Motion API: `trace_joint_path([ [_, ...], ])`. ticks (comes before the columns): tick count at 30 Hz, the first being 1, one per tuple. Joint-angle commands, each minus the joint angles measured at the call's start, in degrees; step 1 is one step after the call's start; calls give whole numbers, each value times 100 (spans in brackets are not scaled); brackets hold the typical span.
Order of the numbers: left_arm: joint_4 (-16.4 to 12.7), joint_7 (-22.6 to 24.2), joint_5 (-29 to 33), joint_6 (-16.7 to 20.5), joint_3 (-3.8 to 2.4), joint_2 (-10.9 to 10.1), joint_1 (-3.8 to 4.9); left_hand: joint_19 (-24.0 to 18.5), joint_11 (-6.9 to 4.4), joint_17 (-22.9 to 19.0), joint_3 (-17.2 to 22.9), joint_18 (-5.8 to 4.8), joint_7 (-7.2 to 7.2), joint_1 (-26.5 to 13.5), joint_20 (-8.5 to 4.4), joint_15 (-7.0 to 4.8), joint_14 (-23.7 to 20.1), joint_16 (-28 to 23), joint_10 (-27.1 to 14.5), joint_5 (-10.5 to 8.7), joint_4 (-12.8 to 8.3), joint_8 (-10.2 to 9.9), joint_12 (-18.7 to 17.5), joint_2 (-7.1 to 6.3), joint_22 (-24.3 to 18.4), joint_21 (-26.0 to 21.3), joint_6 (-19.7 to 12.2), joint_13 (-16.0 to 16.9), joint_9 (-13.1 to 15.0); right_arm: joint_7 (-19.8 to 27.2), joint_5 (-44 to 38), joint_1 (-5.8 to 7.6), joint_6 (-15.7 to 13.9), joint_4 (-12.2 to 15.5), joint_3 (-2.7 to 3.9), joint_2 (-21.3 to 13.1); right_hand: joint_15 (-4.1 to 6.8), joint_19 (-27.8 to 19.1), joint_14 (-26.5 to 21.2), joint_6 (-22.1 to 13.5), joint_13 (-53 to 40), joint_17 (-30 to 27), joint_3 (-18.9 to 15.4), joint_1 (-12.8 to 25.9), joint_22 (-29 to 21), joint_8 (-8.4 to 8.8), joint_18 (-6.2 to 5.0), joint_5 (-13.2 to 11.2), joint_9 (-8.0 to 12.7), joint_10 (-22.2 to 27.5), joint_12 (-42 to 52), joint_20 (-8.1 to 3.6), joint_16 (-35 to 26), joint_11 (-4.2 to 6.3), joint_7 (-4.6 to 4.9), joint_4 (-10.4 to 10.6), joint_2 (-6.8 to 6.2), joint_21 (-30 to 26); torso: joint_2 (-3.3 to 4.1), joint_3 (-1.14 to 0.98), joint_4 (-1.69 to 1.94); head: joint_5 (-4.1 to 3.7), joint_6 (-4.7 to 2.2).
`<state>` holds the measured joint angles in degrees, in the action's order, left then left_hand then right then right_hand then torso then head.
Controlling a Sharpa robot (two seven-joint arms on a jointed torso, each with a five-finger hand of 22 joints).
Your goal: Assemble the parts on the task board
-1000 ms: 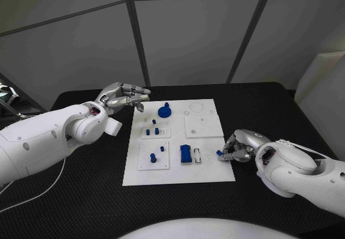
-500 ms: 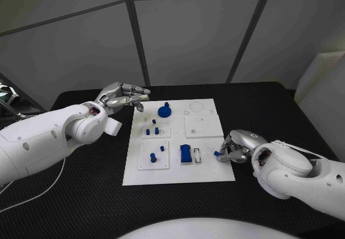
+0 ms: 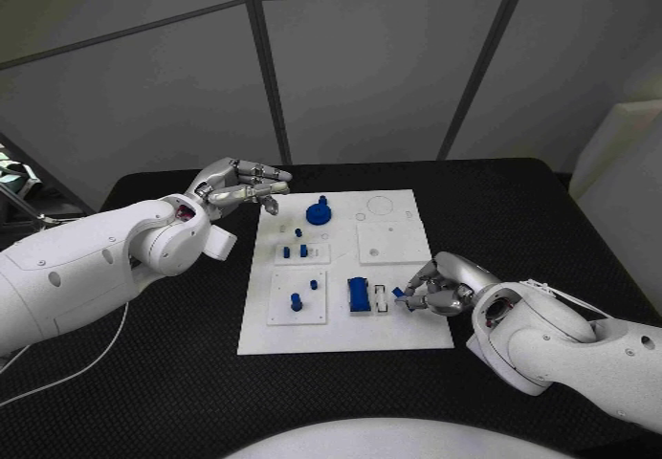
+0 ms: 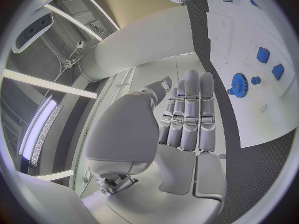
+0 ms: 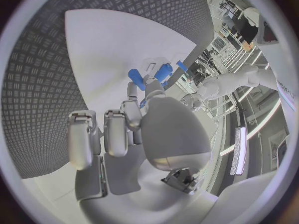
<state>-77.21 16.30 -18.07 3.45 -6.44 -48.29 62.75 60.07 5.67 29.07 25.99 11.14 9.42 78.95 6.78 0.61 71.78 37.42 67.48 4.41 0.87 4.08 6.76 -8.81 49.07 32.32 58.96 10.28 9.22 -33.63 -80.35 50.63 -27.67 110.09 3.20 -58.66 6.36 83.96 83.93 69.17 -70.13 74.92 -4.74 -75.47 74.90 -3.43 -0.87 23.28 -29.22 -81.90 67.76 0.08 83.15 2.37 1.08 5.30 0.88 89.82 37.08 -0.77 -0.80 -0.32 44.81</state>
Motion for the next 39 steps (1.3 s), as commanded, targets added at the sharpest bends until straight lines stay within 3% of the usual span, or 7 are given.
trace_joint_path([
  [1, -12, 31, 36, -51, -4, -1, 6, 46, -14, -5, -36, -70, 14, -3, 12, 25, 27, -21, -36, -6, 6, -18, -18, 39, -6, -1, -3, 7, 7, 290, 682, 8, -402, -9, 2, 59, 31, 604, 352, 27, -12, 218, -3, -207, 1510, -14, 87, 49, 5, -68, 10, -33, 31, 74, -3, 33, 266, 18, 5, 2, 1, 14, -3],
  [14, -35, 26, 36, -52, -4, -8, 6, 49, -13, -4, -39, -70, 14, -4, 13, 25, 28, -27, -36, -4, 9, -18, -18, 45, -11, -9, -3, 9, 8, 144, 916, 10, -16, -272, 2, 411, 20, 604, 358, 105, -57, 245, -151, 140, 1510, -40, 87, 51, 50, -100, 51, -20, 43, 67, -2, 242, 234, 18, 5, 4, -6, 43, -10],
  [32, -47, 17, 36, -34, -5, -21, 7, 51, -12, -4, -46, -70, 13, -10, 13, 27, 28, -32, -41, -4, 13, -22, -20, 42, -15, -16, -9, 11, 8, -232, 495, 12, 204, -514, 3, 698, 50, 604, 372, 327, -167, 311, -347, 419, 1510, -83, 87, -27, 31, -158, 160, -41, 75, 107, -57, 535, 154, 18, -1, 2, -18, 74, 11],
  [39, -49, 17, 36, -34, -5, -23, 7, 51, -12, -4, -46, -70, 13, -10, 13, 27, 28, -32, -41, -4, 13, -22, -20, 42, -15, -16, -9, 11, 8, -220, 433, 11, 211, -520, 3, 747, 54, 604, 369, 366, -169, 308, -485, 546, 1510, -69, 87, -123, 18, -158, 150, -49, 71, 109, -56, 701, 43, 18, -2, -2, -11, 80, 7],
])
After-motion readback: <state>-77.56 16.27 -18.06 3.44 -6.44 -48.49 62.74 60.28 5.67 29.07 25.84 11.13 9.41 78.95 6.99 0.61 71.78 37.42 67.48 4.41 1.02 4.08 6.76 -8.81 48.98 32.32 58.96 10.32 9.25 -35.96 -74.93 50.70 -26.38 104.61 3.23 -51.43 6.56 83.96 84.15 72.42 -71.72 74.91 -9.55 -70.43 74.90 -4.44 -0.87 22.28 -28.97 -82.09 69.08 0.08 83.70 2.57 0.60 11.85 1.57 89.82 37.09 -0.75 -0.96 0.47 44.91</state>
